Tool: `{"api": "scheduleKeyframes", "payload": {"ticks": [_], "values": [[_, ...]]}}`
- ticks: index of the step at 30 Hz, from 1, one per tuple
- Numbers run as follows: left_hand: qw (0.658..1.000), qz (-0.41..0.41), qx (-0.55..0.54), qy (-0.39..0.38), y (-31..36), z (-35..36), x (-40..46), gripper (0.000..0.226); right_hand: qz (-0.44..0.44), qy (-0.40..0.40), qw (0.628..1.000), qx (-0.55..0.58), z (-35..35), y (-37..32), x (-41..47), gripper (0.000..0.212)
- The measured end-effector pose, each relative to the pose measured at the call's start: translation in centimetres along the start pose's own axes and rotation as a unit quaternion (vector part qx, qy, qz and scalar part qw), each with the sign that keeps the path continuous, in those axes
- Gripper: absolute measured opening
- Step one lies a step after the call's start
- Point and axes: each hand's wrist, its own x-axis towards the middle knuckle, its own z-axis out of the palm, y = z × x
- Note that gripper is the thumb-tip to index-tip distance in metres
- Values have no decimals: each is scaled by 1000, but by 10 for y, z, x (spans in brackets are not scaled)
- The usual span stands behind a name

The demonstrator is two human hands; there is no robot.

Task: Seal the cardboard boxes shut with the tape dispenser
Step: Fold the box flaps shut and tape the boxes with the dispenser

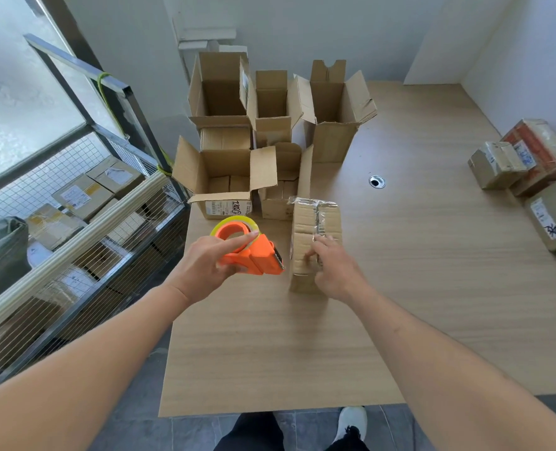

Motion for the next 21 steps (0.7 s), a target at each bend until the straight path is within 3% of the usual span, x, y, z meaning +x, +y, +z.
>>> {"api": "scheduleKeyframes", "payload": {"ticks": [2,5,8,11,14,21], "values": [[1000,-1,-3,-7,2,-1,2,75,7,46,987,151,-5,-5,-4,31],[1000,2,-1,-13,7,-4,5,75,-21,28,956,290,-12,-27,-10,16],[1000,7,4,-19,12,-5,11,76,-32,32,950,309,-15,-40,-9,16],[1000,-7,-3,-25,19,-5,14,78,-31,86,950,297,-17,-43,-4,8],[999,-27,-24,-39,25,-2,17,79,-8,111,929,352,-19,-38,-5,6],[968,-55,-41,-241,38,2,22,74,91,103,925,355,-16,-7,-23,17]]}}
